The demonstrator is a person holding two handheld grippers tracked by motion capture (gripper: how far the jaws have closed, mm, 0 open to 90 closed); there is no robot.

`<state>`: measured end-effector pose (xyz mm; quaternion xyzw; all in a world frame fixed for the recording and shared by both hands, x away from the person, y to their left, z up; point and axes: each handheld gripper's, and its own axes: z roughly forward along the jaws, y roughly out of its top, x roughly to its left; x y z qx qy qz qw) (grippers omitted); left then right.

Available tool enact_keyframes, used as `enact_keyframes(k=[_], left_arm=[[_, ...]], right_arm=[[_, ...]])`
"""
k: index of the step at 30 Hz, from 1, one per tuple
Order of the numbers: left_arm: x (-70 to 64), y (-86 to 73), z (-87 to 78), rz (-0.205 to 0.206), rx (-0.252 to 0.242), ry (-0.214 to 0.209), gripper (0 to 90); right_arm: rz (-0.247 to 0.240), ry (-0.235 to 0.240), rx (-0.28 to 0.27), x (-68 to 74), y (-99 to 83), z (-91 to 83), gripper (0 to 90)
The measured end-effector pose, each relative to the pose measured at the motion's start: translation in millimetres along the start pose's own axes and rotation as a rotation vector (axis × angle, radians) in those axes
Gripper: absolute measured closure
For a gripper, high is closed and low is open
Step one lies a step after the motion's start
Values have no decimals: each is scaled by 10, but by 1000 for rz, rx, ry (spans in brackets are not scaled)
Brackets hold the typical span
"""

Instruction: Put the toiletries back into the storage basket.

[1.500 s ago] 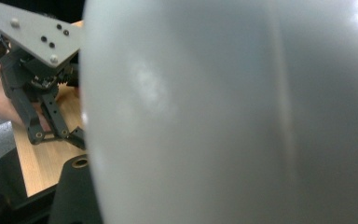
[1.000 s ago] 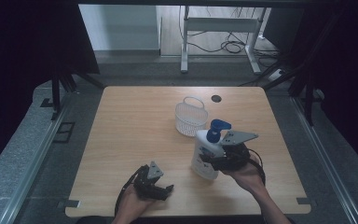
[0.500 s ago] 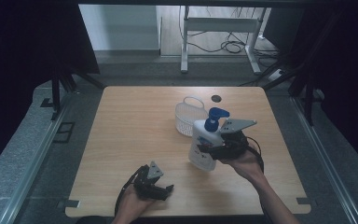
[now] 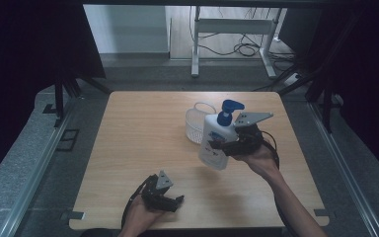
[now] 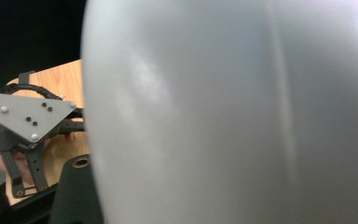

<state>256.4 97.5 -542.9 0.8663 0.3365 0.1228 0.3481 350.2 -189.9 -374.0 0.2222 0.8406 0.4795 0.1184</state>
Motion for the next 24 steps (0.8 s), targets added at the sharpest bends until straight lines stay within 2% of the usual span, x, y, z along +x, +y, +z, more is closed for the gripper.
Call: enact_keyframes(k=[24], left_arm=[[-4, 1, 4, -7, -2, -1, 121]], right_arm=[[-26, 8, -5, -352, 350, 82, 374]])
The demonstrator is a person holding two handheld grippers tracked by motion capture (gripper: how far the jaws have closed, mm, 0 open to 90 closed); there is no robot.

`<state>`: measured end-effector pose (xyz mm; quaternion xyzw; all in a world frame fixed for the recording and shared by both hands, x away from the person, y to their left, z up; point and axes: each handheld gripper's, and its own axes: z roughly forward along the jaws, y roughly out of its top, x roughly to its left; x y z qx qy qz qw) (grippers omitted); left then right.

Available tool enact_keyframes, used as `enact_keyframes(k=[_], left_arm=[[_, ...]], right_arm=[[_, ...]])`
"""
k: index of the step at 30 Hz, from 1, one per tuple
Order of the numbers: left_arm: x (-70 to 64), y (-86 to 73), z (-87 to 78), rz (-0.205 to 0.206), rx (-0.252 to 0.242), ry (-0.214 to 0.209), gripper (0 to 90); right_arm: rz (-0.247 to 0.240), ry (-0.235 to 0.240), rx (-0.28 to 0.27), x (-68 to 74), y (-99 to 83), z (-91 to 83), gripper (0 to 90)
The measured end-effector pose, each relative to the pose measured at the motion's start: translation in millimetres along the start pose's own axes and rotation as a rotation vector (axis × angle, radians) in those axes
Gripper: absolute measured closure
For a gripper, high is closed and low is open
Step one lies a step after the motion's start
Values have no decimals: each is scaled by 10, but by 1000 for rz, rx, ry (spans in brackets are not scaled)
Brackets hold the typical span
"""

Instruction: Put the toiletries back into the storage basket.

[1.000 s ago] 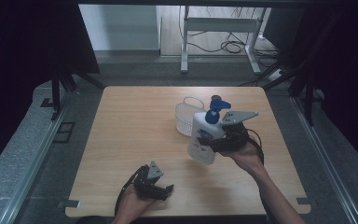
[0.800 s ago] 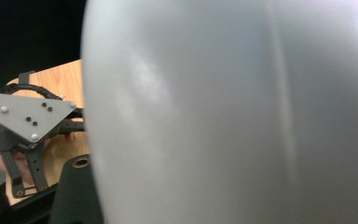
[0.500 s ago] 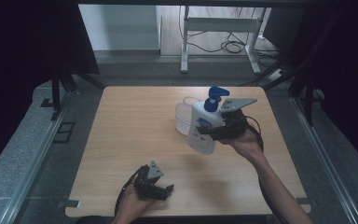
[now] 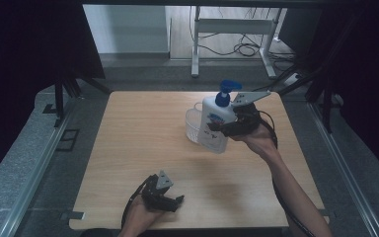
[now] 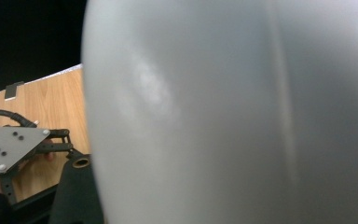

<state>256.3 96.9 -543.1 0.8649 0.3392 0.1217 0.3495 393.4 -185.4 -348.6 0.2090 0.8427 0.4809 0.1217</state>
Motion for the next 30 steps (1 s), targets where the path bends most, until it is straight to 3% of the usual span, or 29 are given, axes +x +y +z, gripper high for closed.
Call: enact_keyframes(k=[30], left_arm=[[0, 2, 2, 0, -2, -2, 121]], right_arm=[[-30, -34, 13, -413, 385, 270, 376]])
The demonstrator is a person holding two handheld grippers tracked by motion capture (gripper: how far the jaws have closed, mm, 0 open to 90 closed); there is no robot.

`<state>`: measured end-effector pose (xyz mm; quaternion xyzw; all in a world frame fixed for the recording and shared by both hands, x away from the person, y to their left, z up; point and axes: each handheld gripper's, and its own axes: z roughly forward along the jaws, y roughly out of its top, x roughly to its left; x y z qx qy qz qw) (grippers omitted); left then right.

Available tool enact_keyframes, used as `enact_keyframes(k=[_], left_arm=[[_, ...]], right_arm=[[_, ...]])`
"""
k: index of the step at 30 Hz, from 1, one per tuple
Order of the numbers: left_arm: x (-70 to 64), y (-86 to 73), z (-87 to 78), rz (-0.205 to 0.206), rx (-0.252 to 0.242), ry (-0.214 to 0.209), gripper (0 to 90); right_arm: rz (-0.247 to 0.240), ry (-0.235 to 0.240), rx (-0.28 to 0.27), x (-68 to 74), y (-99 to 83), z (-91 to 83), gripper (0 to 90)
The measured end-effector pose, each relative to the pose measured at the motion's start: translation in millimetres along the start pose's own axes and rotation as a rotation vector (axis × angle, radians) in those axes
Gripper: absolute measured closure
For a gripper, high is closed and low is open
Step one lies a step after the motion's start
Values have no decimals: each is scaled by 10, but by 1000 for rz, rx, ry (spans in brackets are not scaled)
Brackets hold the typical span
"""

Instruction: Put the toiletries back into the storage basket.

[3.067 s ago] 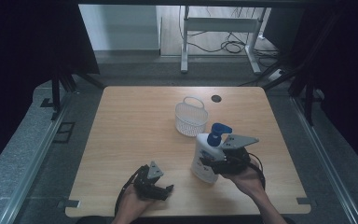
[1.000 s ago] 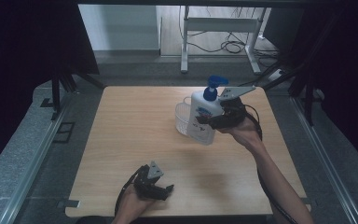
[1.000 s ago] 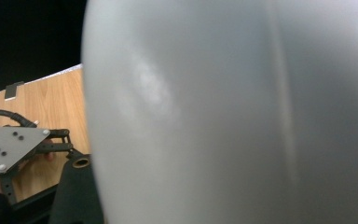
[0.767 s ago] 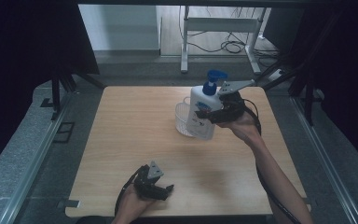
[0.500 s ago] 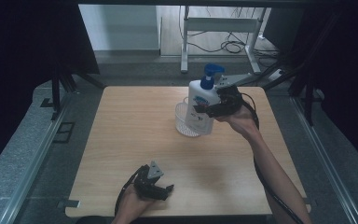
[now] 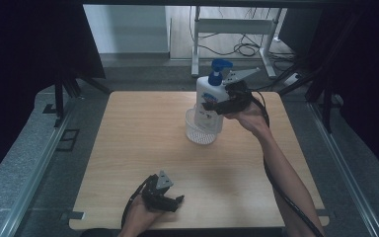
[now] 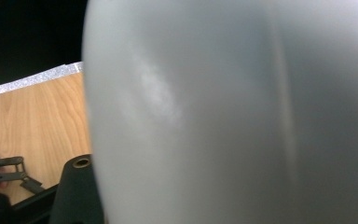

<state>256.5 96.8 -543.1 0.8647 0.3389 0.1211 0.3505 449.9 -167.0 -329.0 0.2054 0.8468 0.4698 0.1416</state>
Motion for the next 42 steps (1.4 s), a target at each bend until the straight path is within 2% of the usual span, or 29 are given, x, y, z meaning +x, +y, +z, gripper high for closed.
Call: enact_keyframes(k=[21, 42], left_arm=[[-1, 0, 0, -1, 1, 2, 121], [-2, 1, -1, -2, 3, 0, 121]], right_arm=[[-3, -18, 17, -236, -32, 329, 376], [-11, 20, 69, -266, -314, 716, 376]])
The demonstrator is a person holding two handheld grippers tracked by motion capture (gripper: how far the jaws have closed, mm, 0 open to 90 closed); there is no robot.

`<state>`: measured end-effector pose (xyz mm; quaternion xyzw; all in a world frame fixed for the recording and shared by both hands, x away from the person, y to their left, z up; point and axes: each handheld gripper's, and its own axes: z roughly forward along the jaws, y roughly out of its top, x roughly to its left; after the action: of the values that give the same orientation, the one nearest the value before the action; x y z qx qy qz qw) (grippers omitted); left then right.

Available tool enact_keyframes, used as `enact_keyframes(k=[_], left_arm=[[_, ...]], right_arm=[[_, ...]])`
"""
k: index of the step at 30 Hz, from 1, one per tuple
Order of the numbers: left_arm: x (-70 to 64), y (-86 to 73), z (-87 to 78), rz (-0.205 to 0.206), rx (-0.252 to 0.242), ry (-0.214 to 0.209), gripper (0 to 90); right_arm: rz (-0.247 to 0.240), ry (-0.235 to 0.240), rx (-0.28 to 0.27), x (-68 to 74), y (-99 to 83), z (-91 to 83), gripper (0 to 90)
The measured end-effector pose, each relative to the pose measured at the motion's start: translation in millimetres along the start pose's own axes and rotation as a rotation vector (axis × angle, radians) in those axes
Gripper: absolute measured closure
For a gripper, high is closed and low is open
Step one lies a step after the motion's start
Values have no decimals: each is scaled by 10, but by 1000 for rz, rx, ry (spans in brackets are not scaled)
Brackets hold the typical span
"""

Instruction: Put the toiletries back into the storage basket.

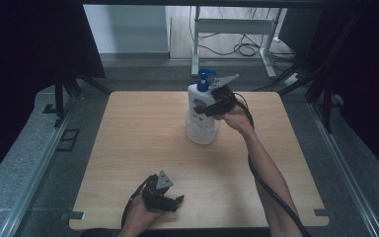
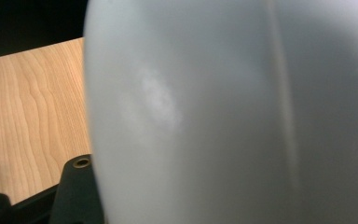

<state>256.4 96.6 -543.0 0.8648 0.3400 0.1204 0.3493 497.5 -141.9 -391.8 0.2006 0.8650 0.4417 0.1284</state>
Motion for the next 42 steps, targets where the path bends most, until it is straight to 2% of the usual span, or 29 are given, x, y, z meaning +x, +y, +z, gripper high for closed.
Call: enact_keyframes(k=[7, 22, 30, 34, 42], left_arm=[[0, 0, 0, 0, 0, 0, 121], [-1, 1, 1, 0, 0, 0, 121], [-1, 2, 2, -1, 0, -2, 121], [-1, 2, 2, -1, 0, -1, 121], [-1, 2, 2, 0, 0, -1, 121]], right_arm=[[-5, 4, 20, 3, -83, 112, 376], [23, -1, 46, -53, -273, 255, 375], [27, -4, 23, -79, -312, 280, 374], [36, 19, 11, -84, -337, 286, 371], [33, 20, 16, -82, -340, 276, 364]])
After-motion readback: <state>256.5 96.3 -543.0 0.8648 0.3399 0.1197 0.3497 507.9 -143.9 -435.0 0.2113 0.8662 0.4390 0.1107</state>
